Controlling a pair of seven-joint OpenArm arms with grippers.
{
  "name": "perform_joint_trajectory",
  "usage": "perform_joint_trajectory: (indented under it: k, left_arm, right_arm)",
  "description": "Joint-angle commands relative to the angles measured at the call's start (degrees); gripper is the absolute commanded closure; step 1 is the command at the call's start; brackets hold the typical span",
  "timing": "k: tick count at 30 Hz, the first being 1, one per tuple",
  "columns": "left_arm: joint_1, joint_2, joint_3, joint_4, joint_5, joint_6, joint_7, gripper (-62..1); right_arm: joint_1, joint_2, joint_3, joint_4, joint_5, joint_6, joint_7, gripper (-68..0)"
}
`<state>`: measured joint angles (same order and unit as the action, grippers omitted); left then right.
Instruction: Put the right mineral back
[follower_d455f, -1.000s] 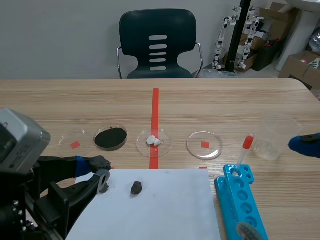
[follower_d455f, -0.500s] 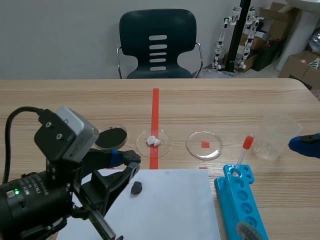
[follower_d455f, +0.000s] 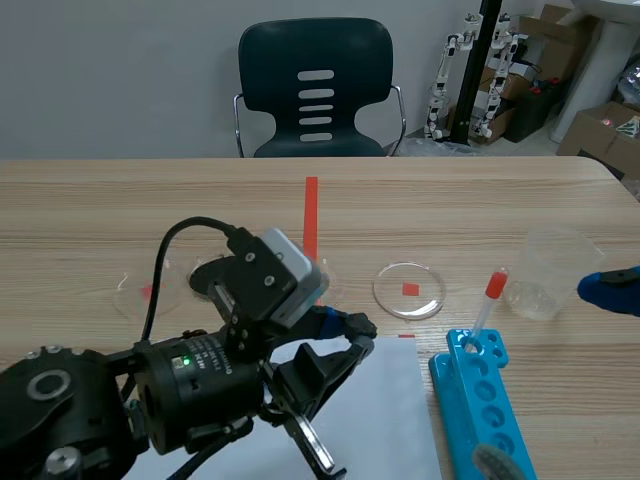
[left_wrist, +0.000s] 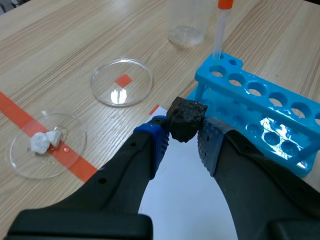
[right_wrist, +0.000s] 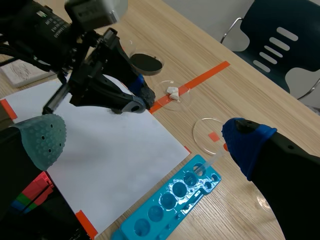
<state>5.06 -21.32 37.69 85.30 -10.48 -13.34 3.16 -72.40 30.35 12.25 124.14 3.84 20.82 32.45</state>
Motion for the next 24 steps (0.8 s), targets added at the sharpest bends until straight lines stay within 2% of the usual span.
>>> perform_joint_trajectory:
  k: [1,8,18,20,24]
  left_arm:
    - [-1.51,2.01,0.17,-0.11,-0.46,0.04,1.03,-8.5]
    - [-8.22,8.66,0.59,-8.61,-3.78,0.04,8.59,-8.5]
    - [-14.91,17.49,0.44,-19.21,-3.91,0.37,19.12,-8.5]
    - [-15.80,18.86,0.44,-20.50,-4.37,2.08,21.90,-8.5]
    - [-17.46,21.07,0.44,-22.10,-4.98,7.43,27.50,-8.5]
  right_arm:
    - [0.20,0.59,0.04,0.42,0.59,0.04,0.66,-67.9]
    - [0.20,0.59,0.04,0.42,0.59,0.04,0.66,-67.9]
    - [0.20,0.59,0.04,0.42,0.59,0.04,0.66,-67.9]
    - [0.20,0.59,0.04,0.42,0.59,0.04,0.66,-67.9]
    - [0.20,0.59,0.04,0.42,0.59,0.04,0.66,-67.9]
